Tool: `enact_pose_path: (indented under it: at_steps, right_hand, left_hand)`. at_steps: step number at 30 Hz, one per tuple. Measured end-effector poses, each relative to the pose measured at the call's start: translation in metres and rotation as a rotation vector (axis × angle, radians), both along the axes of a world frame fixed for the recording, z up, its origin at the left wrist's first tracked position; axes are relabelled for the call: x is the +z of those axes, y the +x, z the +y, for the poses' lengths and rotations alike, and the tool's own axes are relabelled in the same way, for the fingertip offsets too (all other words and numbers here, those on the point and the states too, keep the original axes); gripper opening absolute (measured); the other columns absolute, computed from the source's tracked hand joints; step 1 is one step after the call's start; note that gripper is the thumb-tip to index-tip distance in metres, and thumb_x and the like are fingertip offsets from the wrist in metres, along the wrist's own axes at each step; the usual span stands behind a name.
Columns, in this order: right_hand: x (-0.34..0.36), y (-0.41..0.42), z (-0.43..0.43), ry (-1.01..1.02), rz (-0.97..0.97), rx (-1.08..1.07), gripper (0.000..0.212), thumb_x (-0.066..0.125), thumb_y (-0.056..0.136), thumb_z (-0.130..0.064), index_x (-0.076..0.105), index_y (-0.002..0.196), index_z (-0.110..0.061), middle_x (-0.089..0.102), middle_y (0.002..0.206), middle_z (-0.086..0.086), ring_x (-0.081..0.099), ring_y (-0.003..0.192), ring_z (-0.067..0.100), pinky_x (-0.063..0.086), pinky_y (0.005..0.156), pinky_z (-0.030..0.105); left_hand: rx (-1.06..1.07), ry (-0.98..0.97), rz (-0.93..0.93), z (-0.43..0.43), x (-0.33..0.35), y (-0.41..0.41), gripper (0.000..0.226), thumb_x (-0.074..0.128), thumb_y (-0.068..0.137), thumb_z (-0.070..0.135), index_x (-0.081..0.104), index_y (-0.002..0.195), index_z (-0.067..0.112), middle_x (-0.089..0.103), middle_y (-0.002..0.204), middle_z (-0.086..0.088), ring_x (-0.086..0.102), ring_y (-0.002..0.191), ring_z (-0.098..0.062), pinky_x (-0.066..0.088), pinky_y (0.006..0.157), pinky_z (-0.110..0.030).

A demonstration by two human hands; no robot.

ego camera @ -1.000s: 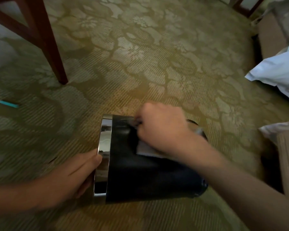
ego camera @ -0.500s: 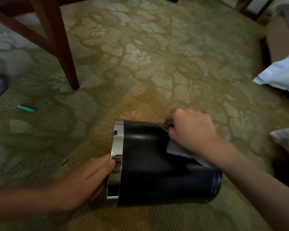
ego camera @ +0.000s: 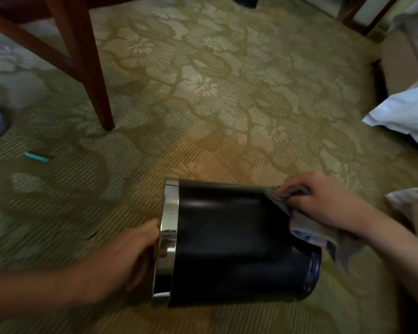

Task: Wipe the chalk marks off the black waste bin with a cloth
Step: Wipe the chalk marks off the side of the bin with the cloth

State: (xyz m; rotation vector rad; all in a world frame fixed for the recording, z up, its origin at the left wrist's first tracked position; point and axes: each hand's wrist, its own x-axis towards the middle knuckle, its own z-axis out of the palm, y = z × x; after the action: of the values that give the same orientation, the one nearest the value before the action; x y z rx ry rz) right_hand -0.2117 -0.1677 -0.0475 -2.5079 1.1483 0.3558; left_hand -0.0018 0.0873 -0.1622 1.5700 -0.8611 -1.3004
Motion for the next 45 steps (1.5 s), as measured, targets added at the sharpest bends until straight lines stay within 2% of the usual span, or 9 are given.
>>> enact_pose_path:
  at_steps: [7,14,17,22,25,28,31,39,45]
  right_hand:
    - [-0.002,-0.057,0.001,0.760,-0.618,-0.668,0.021,0.070,0.061,-0.006,0.078,0.079,-0.012,0.073,0.086,0.015,0.070,0.073,0.019,0.055,0.059,0.020]
    - [-0.008,-0.050,0.007,0.877,-0.833,-0.837,0.018,0.061,0.066,-0.005,0.078,0.072,-0.009,0.070,0.074,0.013,0.067,0.060,0.017,0.054,0.053,0.020]
    - [-0.012,-0.045,0.004,0.871,-0.929,-0.908,0.018,0.058,0.078,-0.001,0.071,0.089,-0.004,0.070,0.081,0.015,0.067,0.065,0.019,0.055,0.053,0.022]
    - [-0.023,-0.035,0.001,0.698,-1.028,-0.839,0.022,0.058,0.081,0.005,0.074,0.088,-0.008,0.073,0.082,0.013,0.071,0.069,0.020,0.053,0.052,0.020]
    - [-0.039,-0.033,0.004,0.508,-0.945,-0.666,0.026,0.061,0.083,0.004,0.075,0.088,-0.017,0.075,0.089,0.004,0.070,0.088,0.019,0.055,0.066,0.022]
    - [-0.048,-0.031,0.006,-0.055,-0.617,-0.298,0.026,0.063,0.086,-0.013,0.072,0.101,-0.034,0.063,0.124,-0.008,0.059,0.111,0.009,0.051,0.088,0.034]
    - [-0.039,-0.001,0.029,-0.483,-0.373,-0.057,0.029,0.064,0.081,-0.025,0.069,0.106,-0.040,0.039,0.148,-0.010,0.063,0.100,0.015,0.053,0.069,0.032]
    - [-0.037,0.092,0.097,-0.376,-0.247,0.369,0.037,0.073,0.072,-0.030,0.064,0.108,-0.032,0.017,0.158,0.004,0.060,0.102,0.023,0.042,0.058,0.032]
    - [-0.022,0.021,0.024,-0.593,-0.045,0.023,0.037,0.061,0.079,-0.034,0.063,0.116,-0.041,0.025,0.156,-0.007,0.066,0.089,0.029,0.043,0.060,0.032]
  left_hand:
    - [0.246,0.157,0.221,-0.056,-0.021,0.026,0.048,0.031,0.095,0.040,0.068,0.075,0.017,0.062,0.050,-0.004,0.050,0.032,-0.019,0.040,0.031,-0.026]
    - [0.145,0.133,0.174,-0.070,-0.021,0.043,0.042,0.048,0.066,0.059,0.070,0.058,0.024,0.058,0.046,0.001,0.044,0.028,-0.016,0.038,0.031,-0.027]
    - [0.164,0.127,0.150,-0.088,-0.014,0.058,0.040,0.055,0.048,0.062,0.072,0.049,0.026,0.062,0.044,-0.001,0.051,0.026,-0.019,0.040,0.030,-0.024]
    - [0.076,0.034,-0.030,-0.087,-0.017,0.082,0.037,0.059,0.066,0.068,0.068,0.076,0.033,0.070,0.064,-0.013,0.065,0.046,-0.036,0.052,0.042,-0.041]
    - [0.035,0.034,-0.109,-0.067,-0.026,0.083,0.057,0.046,0.073,0.078,0.065,0.084,0.026,0.070,0.068,-0.019,0.067,0.054,-0.036,0.055,0.048,-0.034]
    - [0.013,-0.023,-0.139,-0.059,-0.028,0.075,0.052,0.035,0.089,0.066,0.063,0.087,0.022,0.070,0.069,-0.016,0.068,0.054,-0.030,0.055,0.049,-0.028]
    - [-0.008,-0.104,-0.135,-0.054,-0.020,0.063,0.047,0.037,0.089,0.058,0.062,0.089,0.017,0.067,0.068,-0.016,0.065,0.052,-0.027,0.054,0.048,-0.026]
    - [0.000,-0.170,-0.150,-0.046,-0.010,0.047,0.035,0.039,0.093,0.046,0.064,0.104,0.023,0.064,0.068,-0.019,0.060,0.049,-0.033,0.052,0.046,-0.030]
    - [0.012,-0.166,-0.140,-0.044,-0.013,0.042,0.045,0.037,0.088,0.057,0.058,0.091,0.018,0.055,0.055,-0.026,0.054,0.042,-0.029,0.045,0.046,-0.018]
